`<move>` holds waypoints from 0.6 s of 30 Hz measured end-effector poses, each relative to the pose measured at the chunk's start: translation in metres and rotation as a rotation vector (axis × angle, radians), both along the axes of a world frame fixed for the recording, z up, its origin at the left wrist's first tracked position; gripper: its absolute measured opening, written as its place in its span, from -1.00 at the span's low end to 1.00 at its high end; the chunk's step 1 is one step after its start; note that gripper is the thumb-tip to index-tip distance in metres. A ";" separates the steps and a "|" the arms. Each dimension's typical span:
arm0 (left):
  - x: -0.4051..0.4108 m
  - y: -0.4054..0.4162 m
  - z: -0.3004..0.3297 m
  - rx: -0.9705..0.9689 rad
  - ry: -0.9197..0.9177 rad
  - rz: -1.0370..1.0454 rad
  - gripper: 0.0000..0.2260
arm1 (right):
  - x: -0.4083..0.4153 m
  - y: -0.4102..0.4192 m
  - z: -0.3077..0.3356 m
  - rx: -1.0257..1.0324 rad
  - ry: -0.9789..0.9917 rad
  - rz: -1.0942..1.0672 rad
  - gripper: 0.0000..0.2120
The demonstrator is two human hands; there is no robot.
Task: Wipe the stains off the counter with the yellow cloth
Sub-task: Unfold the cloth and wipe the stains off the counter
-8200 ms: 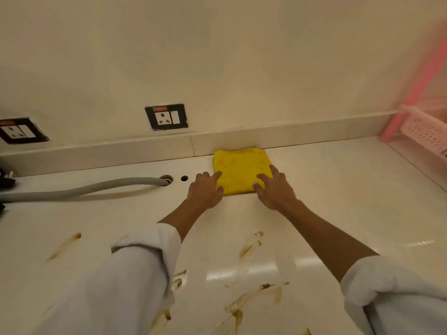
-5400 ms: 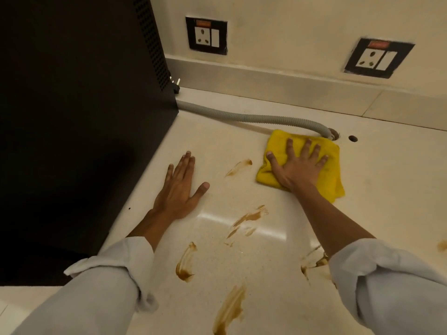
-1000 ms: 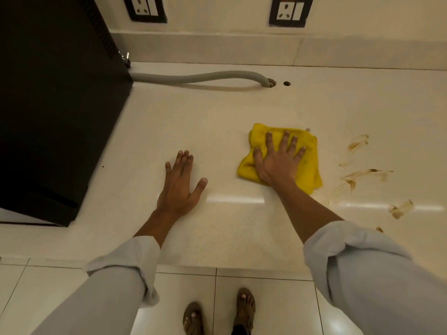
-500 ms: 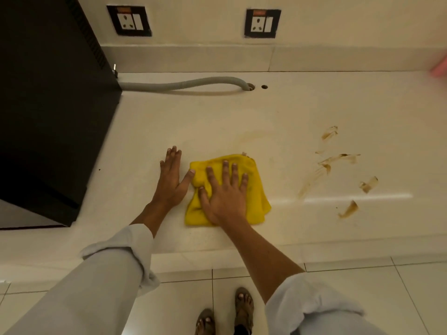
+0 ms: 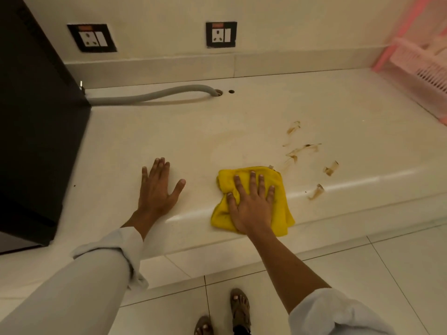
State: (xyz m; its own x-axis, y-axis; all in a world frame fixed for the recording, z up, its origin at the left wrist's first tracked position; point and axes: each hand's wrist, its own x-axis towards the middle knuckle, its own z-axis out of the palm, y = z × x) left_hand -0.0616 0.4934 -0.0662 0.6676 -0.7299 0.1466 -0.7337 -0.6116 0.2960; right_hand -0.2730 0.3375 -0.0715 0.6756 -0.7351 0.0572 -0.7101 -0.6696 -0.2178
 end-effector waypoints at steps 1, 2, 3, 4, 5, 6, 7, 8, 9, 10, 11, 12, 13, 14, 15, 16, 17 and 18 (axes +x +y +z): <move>-0.003 0.000 0.001 -0.014 -0.067 -0.024 -0.23 | -0.006 -0.008 0.000 -0.001 0.002 -0.024 -0.35; -0.007 -0.001 0.002 -0.028 -0.123 -0.046 -0.26 | -0.011 -0.016 0.000 -0.001 0.004 -0.046 -0.35; -0.010 -0.003 0.003 -0.044 -0.155 -0.063 -0.28 | -0.015 -0.024 0.000 0.001 0.007 -0.065 -0.35; -0.015 -0.007 0.005 -0.061 -0.166 -0.075 -0.30 | -0.019 -0.031 0.001 0.002 0.011 -0.081 -0.35; -0.019 -0.014 0.007 -0.079 -0.163 -0.086 -0.31 | -0.021 -0.038 0.001 0.003 0.013 -0.095 -0.35; -0.022 -0.023 0.009 -0.095 -0.149 -0.096 -0.32 | -0.023 -0.045 0.002 0.005 0.012 -0.106 -0.36; -0.026 -0.034 0.012 -0.108 -0.123 -0.105 -0.32 | -0.024 -0.051 0.003 0.008 0.010 -0.116 -0.36; -0.030 -0.046 0.016 -0.117 -0.091 -0.110 -0.32 | -0.024 -0.058 0.003 0.012 0.009 -0.125 -0.37; -0.033 -0.059 0.018 -0.121 -0.054 -0.112 -0.32 | -0.023 -0.065 0.004 0.017 0.009 -0.135 -0.38; -0.036 -0.073 0.020 -0.118 -0.019 -0.113 -0.30 | -0.023 -0.072 0.004 0.023 0.008 -0.146 -0.39; -0.038 -0.086 0.021 -0.110 0.013 -0.114 -0.29 | -0.022 -0.081 0.004 0.030 0.007 -0.156 -0.39; -0.040 -0.100 0.021 -0.100 0.039 -0.115 -0.27 | -0.021 -0.091 0.004 0.036 0.008 -0.166 -0.39; -0.041 -0.113 0.020 -0.089 0.058 -0.115 -0.25 | -0.021 -0.101 0.004 0.039 0.008 -0.174 -0.39; -0.041 -0.126 0.018 -0.080 0.072 -0.111 -0.23 | -0.020 -0.113 0.003 0.039 0.010 -0.182 -0.39; -0.041 -0.138 0.016 -0.068 0.081 -0.104 -0.22 | -0.019 -0.125 0.002 0.037 0.014 -0.190 -0.38; -0.040 -0.148 0.014 -0.056 0.088 -0.094 -0.21 | -0.019 -0.137 0.001 0.038 0.018 -0.198 -0.38; -0.038 -0.157 0.011 -0.045 0.093 -0.081 -0.21 | -0.018 -0.148 0.000 0.037 0.019 -0.206 -0.38; -0.035 -0.165 0.007 -0.032 0.097 -0.065 -0.20 | -0.017 -0.161 -0.001 0.036 0.018 -0.215 -0.38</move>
